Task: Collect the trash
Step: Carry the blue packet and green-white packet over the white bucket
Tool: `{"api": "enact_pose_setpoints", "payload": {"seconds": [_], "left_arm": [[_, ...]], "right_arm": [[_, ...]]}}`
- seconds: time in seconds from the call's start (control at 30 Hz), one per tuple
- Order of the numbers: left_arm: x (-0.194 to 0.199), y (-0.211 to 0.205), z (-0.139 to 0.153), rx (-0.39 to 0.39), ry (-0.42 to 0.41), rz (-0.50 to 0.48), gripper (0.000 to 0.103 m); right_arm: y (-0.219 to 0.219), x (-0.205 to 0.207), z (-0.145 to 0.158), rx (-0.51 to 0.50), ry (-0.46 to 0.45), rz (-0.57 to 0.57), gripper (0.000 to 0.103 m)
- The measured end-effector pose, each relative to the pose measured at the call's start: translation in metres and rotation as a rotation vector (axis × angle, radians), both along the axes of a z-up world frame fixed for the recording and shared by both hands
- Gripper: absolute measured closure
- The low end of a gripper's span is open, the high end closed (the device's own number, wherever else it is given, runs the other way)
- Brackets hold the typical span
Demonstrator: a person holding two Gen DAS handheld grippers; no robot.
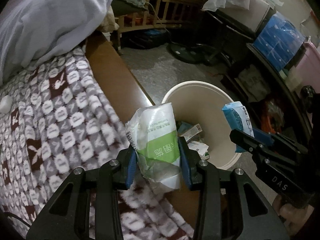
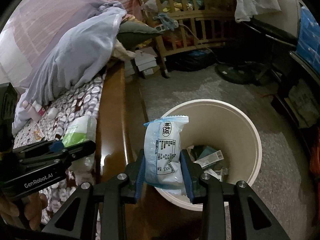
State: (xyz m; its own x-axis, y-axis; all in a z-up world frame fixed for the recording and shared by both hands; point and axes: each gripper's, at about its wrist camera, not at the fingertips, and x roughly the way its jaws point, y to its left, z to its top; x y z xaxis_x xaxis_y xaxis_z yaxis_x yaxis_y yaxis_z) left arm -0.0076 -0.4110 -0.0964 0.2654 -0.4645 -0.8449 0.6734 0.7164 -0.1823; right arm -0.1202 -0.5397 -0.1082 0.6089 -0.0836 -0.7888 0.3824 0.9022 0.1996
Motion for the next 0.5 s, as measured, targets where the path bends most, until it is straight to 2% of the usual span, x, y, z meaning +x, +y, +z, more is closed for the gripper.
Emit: {"api": "enact_pose_setpoints", "payload": {"seconds": [0.5], "left_arm": [[0.002, -0.034, -0.012, -0.058, 0.083, -0.085, 0.067]], "right_arm": [[-0.03, -0.012, -0.013, 0.015, 0.029, -0.067, 0.071]]}}
